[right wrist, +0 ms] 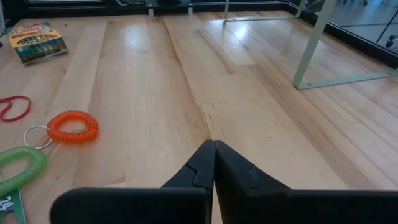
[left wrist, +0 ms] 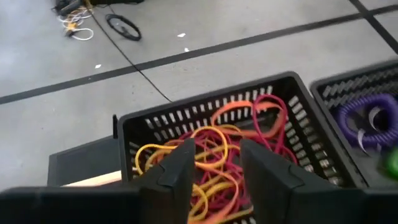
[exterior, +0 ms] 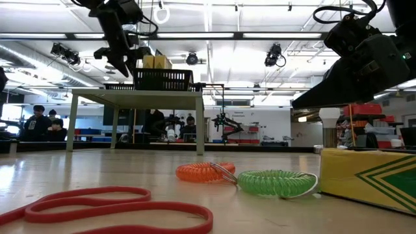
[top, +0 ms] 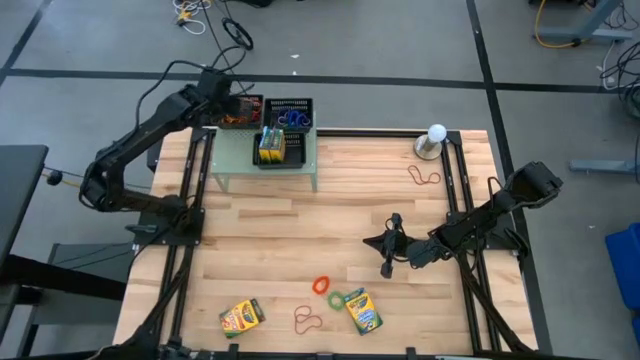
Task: Pick & Place Office Desk Supplies
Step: Put the orange spring keychain into the top right black bin on the shelf
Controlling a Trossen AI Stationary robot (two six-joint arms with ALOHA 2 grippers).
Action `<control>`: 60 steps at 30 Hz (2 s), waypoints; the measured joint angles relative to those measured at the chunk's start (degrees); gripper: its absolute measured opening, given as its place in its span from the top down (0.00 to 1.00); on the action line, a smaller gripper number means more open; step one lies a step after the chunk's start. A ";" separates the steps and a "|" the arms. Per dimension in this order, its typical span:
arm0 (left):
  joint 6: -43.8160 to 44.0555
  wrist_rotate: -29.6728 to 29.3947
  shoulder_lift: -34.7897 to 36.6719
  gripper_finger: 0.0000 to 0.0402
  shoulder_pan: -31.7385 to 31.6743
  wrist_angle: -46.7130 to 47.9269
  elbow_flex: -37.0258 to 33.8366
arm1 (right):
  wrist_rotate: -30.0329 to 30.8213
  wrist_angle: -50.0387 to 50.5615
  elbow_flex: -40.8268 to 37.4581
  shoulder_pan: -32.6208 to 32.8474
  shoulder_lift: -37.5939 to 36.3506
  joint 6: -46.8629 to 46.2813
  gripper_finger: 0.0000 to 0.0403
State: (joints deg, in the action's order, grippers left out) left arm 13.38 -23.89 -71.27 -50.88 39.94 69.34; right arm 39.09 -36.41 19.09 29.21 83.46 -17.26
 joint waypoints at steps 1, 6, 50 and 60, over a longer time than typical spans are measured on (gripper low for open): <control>-0.68 0.97 0.65 0.64 0.39 0.80 0.13 | 0.02 -0.02 0.00 0.00 0.00 0.00 0.97; -2.05 4.62 4.97 0.64 5.45 11.27 3.58 | 0.01 -0.18 0.00 0.00 0.00 0.00 0.97; 42.73 -11.15 -44.86 0.75 83.84 -24.30 2.69 | 4.44 -2.79 0.02 -0.57 0.02 0.20 0.97; 41.53 -7.57 -45.35 0.62 82.27 -25.24 3.07 | 4.46 -2.78 0.02 -0.57 0.02 0.20 0.97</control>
State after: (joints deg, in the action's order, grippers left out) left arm 54.92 -31.46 -116.62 31.39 14.70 72.42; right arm 43.55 -39.20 19.11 28.64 83.48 -17.06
